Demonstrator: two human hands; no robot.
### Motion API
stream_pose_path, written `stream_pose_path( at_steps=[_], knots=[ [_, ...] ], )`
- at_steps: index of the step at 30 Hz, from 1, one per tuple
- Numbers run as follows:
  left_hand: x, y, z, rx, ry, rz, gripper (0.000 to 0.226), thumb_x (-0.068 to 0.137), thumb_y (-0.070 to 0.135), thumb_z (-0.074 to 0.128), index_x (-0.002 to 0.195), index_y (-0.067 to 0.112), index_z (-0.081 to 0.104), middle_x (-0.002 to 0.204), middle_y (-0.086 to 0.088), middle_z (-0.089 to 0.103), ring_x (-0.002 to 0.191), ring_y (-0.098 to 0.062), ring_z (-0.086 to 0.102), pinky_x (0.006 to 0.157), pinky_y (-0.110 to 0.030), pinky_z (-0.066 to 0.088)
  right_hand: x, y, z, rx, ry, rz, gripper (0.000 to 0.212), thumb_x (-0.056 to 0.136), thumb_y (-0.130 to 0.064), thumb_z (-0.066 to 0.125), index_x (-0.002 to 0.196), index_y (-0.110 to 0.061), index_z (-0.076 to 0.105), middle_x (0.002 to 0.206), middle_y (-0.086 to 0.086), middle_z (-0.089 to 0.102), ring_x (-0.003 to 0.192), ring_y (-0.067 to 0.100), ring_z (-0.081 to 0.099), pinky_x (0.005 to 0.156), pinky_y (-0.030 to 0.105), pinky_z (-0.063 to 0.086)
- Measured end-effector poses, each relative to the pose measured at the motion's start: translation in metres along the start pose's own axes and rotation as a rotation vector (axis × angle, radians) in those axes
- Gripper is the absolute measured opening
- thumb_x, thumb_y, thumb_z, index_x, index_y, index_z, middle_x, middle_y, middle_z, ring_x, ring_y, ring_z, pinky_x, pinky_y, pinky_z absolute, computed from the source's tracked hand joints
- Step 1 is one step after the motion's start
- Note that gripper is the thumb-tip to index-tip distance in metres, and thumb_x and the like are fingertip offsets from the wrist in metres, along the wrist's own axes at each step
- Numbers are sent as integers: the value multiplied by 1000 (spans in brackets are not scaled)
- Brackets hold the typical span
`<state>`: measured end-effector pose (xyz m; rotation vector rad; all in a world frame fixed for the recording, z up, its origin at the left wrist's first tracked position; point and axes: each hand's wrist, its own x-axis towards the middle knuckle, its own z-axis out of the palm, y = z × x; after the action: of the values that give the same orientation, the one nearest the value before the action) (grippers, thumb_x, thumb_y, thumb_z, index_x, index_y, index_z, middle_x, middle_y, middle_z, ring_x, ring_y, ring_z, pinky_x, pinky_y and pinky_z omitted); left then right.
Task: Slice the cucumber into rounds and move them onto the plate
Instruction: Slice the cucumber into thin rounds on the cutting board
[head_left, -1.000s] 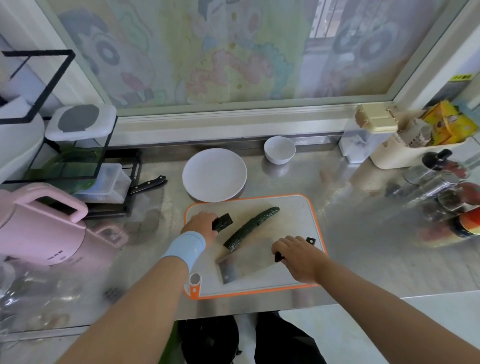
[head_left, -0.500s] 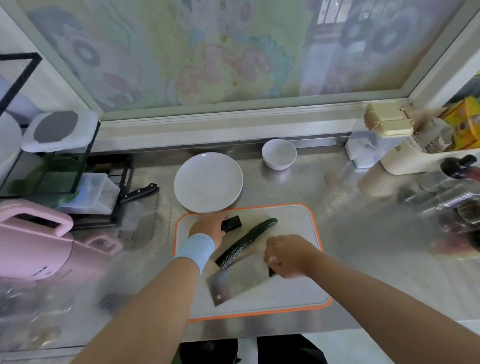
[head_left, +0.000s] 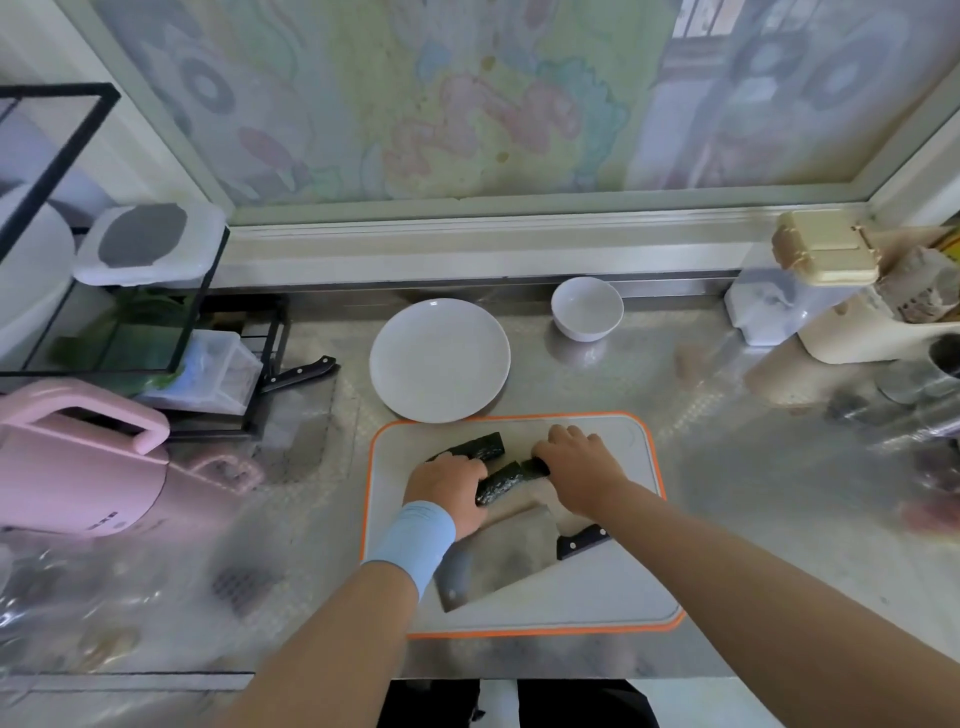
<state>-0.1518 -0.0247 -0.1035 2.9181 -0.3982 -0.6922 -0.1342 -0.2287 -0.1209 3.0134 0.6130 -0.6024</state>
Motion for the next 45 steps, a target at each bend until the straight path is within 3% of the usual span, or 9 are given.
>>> stream_pose_path(
  at_steps=[7, 9, 12, 14, 18, 27, 31, 38, 45],
  knots=[
    [4, -33, -2, -42, 203, 25, 38, 83, 29, 65, 121, 27, 61, 119, 4, 48, 114, -21, 45, 90, -32, 41, -11, -12, -3, 41, -27, 12, 43, 69, -29, 65, 110, -24, 53, 106, 0, 48, 92, 21, 45, 81, 36, 42],
    [4, -36, 1, -18, 190, 8, 54, 78, 35, 69, 128, 29, 52, 130, 5, 41, 120, -22, 39, 91, -33, 39, -12, -22, -3, 38, -20, -17, 41, 67, -30, 66, 106, -23, 54, 107, 0, 46, 92, 21, 42, 80, 36, 44],
    [6, -41, 7, -63, 159, -42, 71, 80, 30, 69, 142, 30, 33, 144, 5, 32, 128, -22, 35, 95, -35, 42, -11, -34, -6, 131, 7, -35, 37, 70, -22, 62, 107, -19, 58, 135, 5, 37, 113, 25, 40, 86, 36, 46],
    [9, -45, 7, -95, 187, -20, 67, 84, 19, 65, 143, 28, 34, 144, 5, 35, 128, -21, 36, 95, -34, 44, -6, -40, -9, 207, -28, -47, 40, 72, -17, 61, 112, -19, 60, 156, 4, 18, 131, 28, 32, 93, 36, 45],
    [14, -56, -2, -89, 223, 39, 59, 86, 14, 63, 140, 26, 43, 140, 5, 43, 127, -20, 41, 101, -32, 41, 12, -49, -12, 324, -80, -42, 38, 80, -11, 58, 117, -21, 59, 164, -2, 0, 138, 26, 32, 97, 35, 44],
    [14, -80, 0, -59, 270, 5, 58, 81, 22, 68, 135, 28, 47, 132, 5, 48, 119, -21, 44, 92, -34, 45, 38, -66, -13, 415, -15, -15, 33, 86, -10, 56, 117, -20, 61, 159, 3, 21, 115, 35, 56, 90, 38, 49],
    [13, -77, -4, -31, 276, 21, 58, 82, 22, 67, 135, 28, 46, 132, 5, 47, 120, -21, 43, 96, -33, 39, 24, -65, -18, 296, 102, -39, 33, 82, -13, 55, 114, -17, 62, 126, 8, 44, 94, 33, 56, 77, 40, 49],
    [-12, -59, 5, -152, 449, 147, 36, 71, 6, 70, 105, 20, 65, 101, 2, 57, 93, -23, 54, 85, -39, 49, 1, -81, -3, 114, 35, -178, 29, 92, -18, 51, 120, -22, 62, 114, 5, 52, 104, 27, 49, 85, 38, 41],
    [-34, -36, 28, -348, 85, 58, 32, 88, 31, 59, 118, 29, 51, 117, 8, 54, 106, -16, 53, 89, -32, 47, -8, -78, 5, 357, 53, -80, 37, 89, -13, 53, 123, -22, 64, 119, 0, 59, 111, 23, 54, 95, 34, 44]
  ],
)
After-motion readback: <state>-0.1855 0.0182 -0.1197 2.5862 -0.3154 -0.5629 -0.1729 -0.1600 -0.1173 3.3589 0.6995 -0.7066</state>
